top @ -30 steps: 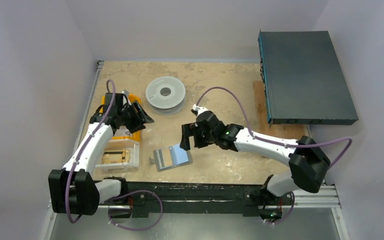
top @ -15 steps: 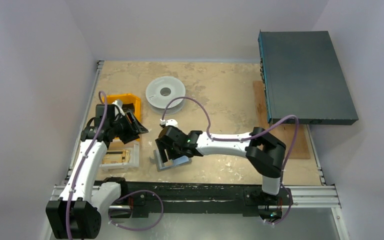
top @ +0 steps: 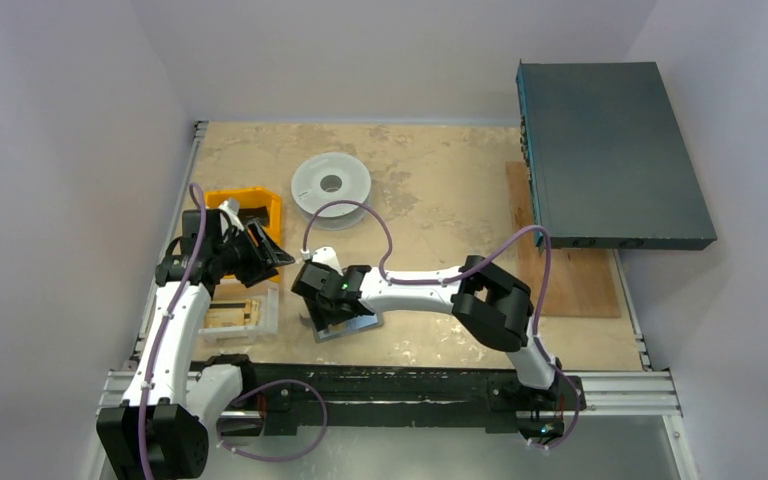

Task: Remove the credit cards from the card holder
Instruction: Remove the credit card from the card holder.

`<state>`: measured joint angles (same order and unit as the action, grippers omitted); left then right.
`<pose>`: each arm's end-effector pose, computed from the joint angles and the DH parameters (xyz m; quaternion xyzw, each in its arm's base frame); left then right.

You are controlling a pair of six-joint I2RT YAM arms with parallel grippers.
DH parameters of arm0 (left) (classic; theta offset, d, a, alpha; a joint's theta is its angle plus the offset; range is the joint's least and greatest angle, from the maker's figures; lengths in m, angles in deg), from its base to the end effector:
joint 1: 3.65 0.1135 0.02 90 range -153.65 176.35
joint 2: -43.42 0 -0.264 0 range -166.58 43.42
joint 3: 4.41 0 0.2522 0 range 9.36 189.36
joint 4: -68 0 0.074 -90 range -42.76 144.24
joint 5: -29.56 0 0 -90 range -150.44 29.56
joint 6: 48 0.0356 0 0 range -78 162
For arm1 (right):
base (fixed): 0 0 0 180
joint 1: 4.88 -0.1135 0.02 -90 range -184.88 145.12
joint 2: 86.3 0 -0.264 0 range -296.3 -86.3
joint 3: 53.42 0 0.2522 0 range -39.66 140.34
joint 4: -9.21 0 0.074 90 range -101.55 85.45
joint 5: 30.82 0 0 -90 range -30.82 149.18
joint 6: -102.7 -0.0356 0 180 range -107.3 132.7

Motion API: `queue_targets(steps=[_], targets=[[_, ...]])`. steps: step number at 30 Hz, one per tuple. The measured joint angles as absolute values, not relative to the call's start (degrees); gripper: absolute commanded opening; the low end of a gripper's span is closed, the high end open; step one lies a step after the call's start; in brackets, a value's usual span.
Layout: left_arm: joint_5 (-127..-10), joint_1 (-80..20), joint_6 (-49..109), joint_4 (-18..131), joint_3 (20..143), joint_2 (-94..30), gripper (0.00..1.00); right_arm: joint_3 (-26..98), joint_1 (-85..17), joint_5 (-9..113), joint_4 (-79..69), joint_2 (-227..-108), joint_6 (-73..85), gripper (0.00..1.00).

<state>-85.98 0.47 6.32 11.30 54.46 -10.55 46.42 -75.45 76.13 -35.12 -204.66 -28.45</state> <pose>0.1823 -0.0023 0.2651 -0.2457 0.8912 -0.2878 0.2503 0.1541 0.4057 0.1696 -0.2107 0.9387 0.1117 0.2489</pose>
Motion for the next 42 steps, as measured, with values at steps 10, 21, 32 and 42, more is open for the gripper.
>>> queue_targets(steps=[10,21,32,42], targets=[[-86.27,0.47,6.32,11.32,54.46,-10.57,0.53,48.50,-75.47,75.56,-36.56,-205.80,-27.14,0.41],[-88.28,-0.07,7.17,11.78,53.95,-11.71,0.45,41.70,-72.15,71.25,-29.94,-202.56,-29.15,0.10],[-88.17,-9.52,6.56,13.55,48.45,-14.90,0.31,29.44,-65.94,60.00,-17.28,-197.25,-32.86,0.01],[-83.32,-20.42,1.73,18.67,43.97,-21.35,0.35,24.50,-63.30,53.88,-10.33,-196.03,-34.46,0.00]])
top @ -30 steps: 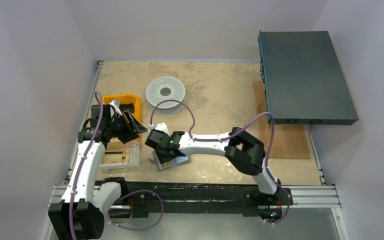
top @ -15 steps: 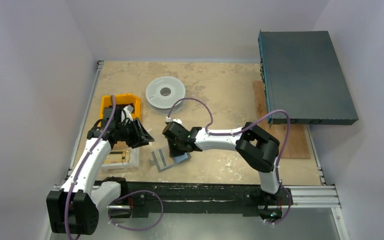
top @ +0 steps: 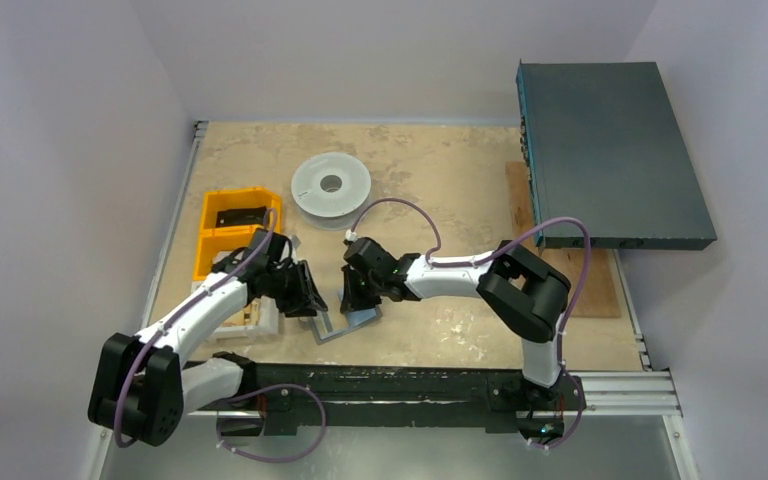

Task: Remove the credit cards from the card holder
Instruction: Remove the credit card from the card holder.

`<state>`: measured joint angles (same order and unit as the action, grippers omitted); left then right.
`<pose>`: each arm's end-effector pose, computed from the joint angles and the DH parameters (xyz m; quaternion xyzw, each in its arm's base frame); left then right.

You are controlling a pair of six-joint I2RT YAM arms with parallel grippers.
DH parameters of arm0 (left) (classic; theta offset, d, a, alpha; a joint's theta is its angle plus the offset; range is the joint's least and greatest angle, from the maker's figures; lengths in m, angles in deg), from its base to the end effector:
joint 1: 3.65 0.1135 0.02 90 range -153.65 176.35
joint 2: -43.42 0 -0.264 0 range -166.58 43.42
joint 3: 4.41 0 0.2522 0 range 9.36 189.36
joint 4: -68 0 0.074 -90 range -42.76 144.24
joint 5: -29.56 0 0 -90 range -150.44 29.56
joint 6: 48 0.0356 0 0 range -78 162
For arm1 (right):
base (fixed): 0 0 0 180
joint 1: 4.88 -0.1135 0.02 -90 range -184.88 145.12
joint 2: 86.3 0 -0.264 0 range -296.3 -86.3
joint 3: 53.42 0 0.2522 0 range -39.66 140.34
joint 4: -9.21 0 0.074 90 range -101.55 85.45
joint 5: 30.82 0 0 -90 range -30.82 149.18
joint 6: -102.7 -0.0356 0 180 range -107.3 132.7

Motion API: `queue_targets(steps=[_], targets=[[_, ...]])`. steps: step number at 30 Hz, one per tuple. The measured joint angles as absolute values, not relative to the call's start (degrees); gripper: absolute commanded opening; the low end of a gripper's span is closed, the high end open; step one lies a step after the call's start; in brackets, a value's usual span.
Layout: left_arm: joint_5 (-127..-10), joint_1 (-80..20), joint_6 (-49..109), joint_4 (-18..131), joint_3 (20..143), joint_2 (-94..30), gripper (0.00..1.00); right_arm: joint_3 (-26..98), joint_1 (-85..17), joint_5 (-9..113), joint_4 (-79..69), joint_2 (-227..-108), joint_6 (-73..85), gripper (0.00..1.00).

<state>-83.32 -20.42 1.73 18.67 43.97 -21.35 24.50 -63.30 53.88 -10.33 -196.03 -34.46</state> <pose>0.1811 -0.0690 0.1838 -0.1543 0.9466 -0.2688 0.0885 0.2024 0.3355 0.1436 -0.1077 0.9366 0.2897 0.1652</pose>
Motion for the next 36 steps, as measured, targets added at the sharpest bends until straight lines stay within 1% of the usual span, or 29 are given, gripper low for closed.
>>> queue_targets(steps=[9,15,17,20,21,22,23,30,36], targets=[[-80.32,-22.48,-2.44,25.57,39.16,-25.42,0.38,22.36,-62.11,51.06,-6.97,-195.72,-34.72,0.00],[-81.74,-22.54,-4.15,30.01,38.46,-27.12,0.37,22.01,-61.81,50.32,-6.33,-195.72,-34.72,0.00],[-82.20,-22.54,-4.56,30.64,38.39,-27.51,0.32,21.97,-61.74,50.23,-6.27,-195.72,-34.70,0.00],[-82.22,-22.54,-5.18,31.30,37.98,-27.45,0.15,21.92,-61.66,50.03,-6.20,-195.72,-34.70,0.01],[-81.98,-22.54,-5.35,31.34,37.80,-27.32,0.11,21.92,-61.63,49.99,-6.20,-195.72,-34.68,0.02],[-81.50,-22.56,-5.46,31.26,37.65,-27.14,0.03,21.92,-61.59,49.92,-6.20,-195.68,-34.68,0.04],[-81.13,-22.61,-5.48,31.15,37.56,-26.86,0.00,21.86,-61.57,49.90,-6.20,-195.59,-34.66,0.06],[-80.56,-23.31,-5.37,29.40,38.55,-22.86,0.00,21.70,-61.44,50.21,-9.24,-193.30,-33.56,0.20],[-77.98,-23.29,-4.02,24.59,41.91,-22.66,0.00,21.70,-61.15,50.64,-13.20,-188.58,-32.30,0.23]])
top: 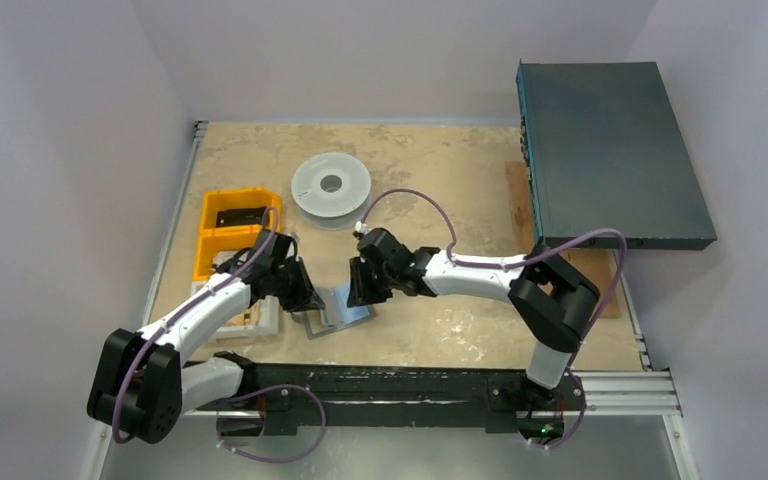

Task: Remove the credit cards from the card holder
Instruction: Remove the credit card from the card holder.

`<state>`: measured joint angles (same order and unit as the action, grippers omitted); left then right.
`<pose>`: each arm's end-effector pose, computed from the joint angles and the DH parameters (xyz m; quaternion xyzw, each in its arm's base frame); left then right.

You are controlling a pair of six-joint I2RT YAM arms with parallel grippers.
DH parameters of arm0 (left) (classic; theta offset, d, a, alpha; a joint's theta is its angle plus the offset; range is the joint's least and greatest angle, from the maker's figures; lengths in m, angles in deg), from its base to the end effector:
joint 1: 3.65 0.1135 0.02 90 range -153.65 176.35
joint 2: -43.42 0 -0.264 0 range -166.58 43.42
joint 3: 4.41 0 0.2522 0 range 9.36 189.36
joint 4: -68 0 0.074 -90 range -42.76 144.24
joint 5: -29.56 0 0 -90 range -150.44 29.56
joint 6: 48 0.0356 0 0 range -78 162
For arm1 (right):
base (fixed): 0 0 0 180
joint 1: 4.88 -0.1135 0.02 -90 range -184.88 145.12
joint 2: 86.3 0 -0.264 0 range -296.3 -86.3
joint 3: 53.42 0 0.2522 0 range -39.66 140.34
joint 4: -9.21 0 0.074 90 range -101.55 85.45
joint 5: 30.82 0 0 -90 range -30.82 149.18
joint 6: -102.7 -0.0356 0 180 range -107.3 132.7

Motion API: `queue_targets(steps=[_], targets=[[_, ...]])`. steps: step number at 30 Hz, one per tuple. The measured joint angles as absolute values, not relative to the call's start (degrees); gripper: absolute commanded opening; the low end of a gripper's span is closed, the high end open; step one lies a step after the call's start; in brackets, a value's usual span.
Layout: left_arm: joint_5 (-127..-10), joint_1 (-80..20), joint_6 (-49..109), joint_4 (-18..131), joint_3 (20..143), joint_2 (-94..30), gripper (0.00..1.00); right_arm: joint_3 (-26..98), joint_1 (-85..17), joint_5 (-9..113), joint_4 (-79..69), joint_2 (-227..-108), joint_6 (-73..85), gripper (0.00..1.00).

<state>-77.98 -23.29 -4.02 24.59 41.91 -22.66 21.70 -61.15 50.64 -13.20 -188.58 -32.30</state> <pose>0.1838 -0.0770 0.1732 -0.1849 0.9441 -0.2489 0.1123 0.2018 0.3118 0.1732 -0.1175 0.9287 0.3107 0.1645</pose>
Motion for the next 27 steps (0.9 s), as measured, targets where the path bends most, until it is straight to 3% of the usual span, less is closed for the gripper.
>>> queue_targets(steps=[3,14,27], targets=[[-77.68,-23.35,-3.12,22.93,43.20,-22.66,0.02,21.70,-61.07,50.82,-13.98,-186.54,-31.99,0.23],[-78.75,-29.08,-2.40,22.69,49.50,-28.34,0.35,19.15,-60.41,52.83,-14.92,-185.14,-31.81,0.23],[-79.01,-34.87,-6.03,27.47,52.80,-36.34,0.50,17.05,-59.36,55.19,-16.93,-180.64,-31.29,0.25]])
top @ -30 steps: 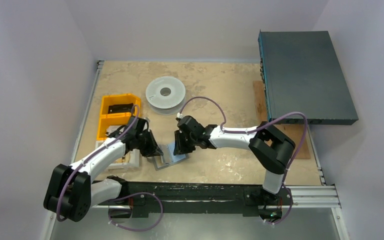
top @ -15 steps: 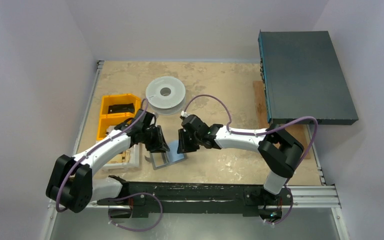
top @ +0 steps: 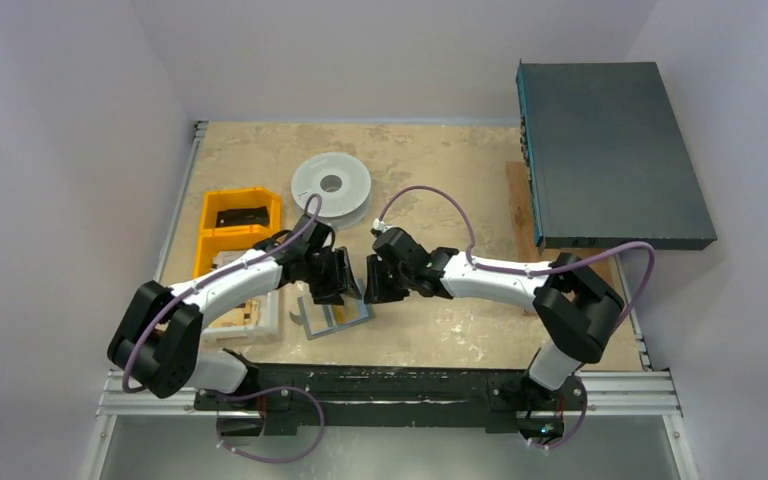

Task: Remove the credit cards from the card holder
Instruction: Remove the credit card from the card holder.

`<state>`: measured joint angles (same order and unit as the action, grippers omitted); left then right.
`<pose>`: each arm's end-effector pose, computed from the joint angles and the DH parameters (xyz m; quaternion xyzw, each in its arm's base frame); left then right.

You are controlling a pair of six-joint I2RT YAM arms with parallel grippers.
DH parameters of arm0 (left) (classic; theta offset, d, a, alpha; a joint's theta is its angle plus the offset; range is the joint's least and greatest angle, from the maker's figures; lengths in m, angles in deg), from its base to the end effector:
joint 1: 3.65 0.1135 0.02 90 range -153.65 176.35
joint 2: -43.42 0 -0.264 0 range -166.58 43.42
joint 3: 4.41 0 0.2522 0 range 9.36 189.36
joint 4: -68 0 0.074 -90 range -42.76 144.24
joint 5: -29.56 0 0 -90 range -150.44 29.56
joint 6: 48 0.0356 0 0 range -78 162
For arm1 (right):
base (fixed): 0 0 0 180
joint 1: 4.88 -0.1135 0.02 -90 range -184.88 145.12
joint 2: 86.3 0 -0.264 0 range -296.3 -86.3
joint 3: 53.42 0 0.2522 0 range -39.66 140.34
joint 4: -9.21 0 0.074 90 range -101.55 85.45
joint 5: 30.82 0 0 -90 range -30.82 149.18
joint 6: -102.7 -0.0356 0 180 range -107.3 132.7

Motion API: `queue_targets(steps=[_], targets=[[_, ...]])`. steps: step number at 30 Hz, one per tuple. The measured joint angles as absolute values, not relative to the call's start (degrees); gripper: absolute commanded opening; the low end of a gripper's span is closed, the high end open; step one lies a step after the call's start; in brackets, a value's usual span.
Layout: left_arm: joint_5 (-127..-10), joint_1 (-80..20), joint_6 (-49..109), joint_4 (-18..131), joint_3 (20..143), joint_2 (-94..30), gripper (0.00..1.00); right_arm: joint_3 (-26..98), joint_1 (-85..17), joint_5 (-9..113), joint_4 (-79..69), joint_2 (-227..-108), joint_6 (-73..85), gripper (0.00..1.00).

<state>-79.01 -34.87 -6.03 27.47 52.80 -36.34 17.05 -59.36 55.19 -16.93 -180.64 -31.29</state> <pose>0.2120 -0.1417 0.1805 -0.1031 0.9550 -0.2674 0.0769 0.1961 0.2790 0.1908 -0.0977 0.9341 0.2802 0.1984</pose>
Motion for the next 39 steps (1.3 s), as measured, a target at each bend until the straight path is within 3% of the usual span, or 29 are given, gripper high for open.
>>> queue_targets(steps=[20,39], targets=[[-74.05,-30.00,-8.46,27.21,44.99,-29.37,0.41,23.91,-59.36,54.84,-16.95,-188.51,-27.31,0.10],[-75.95,-29.51,-8.43,33.09,43.18,-32.63,0.39,23.17,-59.30,52.24,-13.83,-192.90,-27.62,0.05]])
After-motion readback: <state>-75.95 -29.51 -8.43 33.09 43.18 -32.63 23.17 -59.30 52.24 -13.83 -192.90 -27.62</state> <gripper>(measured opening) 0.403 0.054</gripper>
